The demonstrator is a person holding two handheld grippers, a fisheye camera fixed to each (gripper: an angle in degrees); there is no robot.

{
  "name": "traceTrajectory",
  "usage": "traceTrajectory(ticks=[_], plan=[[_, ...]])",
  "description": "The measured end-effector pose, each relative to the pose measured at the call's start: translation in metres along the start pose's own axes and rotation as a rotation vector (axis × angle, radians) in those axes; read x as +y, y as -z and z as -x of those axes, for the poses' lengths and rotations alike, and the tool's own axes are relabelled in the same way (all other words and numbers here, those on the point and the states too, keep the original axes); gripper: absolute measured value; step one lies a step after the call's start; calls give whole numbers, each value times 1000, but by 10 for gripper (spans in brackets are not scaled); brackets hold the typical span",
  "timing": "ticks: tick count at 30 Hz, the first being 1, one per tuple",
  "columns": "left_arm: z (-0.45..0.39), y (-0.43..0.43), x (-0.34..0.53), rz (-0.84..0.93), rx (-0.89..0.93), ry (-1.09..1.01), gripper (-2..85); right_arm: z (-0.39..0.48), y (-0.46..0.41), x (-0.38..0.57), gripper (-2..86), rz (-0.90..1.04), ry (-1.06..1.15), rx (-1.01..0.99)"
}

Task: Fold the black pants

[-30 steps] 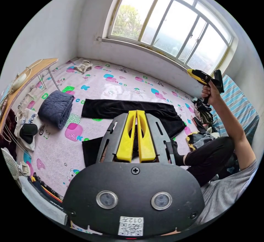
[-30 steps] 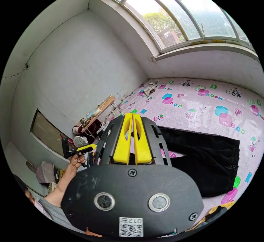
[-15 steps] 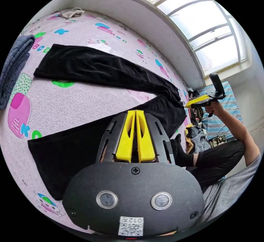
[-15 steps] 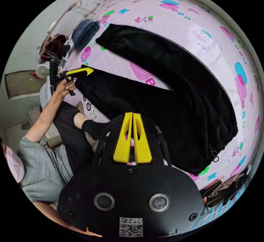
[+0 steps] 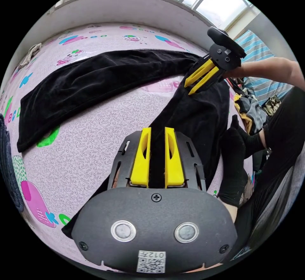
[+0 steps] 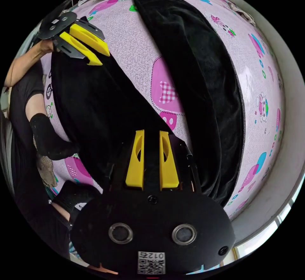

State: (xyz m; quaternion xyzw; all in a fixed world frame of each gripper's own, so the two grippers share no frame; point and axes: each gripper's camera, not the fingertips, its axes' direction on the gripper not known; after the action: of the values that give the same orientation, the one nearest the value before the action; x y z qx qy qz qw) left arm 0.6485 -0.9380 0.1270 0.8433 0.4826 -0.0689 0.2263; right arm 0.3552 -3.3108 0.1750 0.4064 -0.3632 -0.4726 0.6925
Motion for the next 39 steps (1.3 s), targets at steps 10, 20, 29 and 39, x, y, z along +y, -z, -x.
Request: traceTrajectory(ticks=[10,20,29,39], plan=[[45,5,8,-77,88,51,0,-61,29,-60,1,-16,-259,-170],[37,78,62,-472,-7,183,4,-44,207,-67,1,-95,-566,-45],[-80,156,109,-653,-55,23,7,166,519,120,-9,-247,-722,404],[-210,274,130,-729,-115,-211,5,230,777,242,-10,-655,-895,662]])
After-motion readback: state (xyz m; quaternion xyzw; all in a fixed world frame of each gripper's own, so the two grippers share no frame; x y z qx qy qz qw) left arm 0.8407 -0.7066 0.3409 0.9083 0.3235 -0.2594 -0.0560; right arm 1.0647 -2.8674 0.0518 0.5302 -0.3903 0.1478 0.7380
